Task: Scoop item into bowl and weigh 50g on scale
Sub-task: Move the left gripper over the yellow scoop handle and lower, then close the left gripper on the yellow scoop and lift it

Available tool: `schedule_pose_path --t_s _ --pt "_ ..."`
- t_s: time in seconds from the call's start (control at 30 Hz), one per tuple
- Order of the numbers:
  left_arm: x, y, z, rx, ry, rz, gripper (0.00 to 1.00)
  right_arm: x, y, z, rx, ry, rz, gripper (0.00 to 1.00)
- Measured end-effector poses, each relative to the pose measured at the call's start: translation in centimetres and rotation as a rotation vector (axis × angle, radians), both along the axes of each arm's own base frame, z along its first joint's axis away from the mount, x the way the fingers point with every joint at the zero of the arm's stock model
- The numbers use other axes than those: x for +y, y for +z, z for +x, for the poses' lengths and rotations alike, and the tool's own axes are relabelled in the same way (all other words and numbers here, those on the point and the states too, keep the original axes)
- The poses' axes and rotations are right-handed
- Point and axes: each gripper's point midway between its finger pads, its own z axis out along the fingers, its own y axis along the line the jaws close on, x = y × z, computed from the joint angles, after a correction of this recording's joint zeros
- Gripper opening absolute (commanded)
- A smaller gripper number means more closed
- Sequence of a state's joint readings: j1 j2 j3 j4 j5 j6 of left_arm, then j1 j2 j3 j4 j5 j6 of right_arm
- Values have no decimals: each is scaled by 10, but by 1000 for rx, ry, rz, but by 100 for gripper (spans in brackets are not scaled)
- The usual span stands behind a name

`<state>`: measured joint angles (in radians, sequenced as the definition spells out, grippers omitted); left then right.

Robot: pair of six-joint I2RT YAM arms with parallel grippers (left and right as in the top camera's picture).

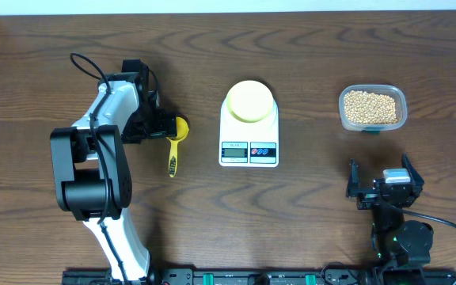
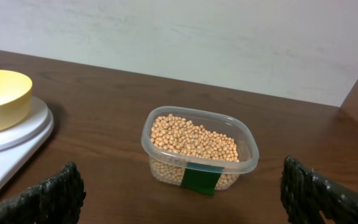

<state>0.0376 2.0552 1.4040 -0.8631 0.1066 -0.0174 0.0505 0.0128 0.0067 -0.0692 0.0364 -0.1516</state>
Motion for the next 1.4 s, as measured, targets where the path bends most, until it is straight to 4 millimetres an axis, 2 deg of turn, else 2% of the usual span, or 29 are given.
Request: schedule_pose_path --t_s 0.27,0.33,0.53,0.63,0.83,1.0,1.4 --pt "0 0 0 0 0 0 96 0 0 0 0 0 0 99" --pt "0 0 0 0 0 0 93 0 0 0 0 0 0 99" --pt "0 0 0 -1 -16 0 54 0 0 0 0 0 0 99" --pt "0 0 0 -1 -19 -1 43 0 0 0 0 0 0 99" --pt "0 0 0 -1 -18 -1 28 0 0 0 0 0 0 99" --pt "0 0 0 -1 -17 -1 9 0 0 0 0 0 0 99" --pt "-2 1 0 -4 -17 -12 7 0 0 0 0 0 0 99"
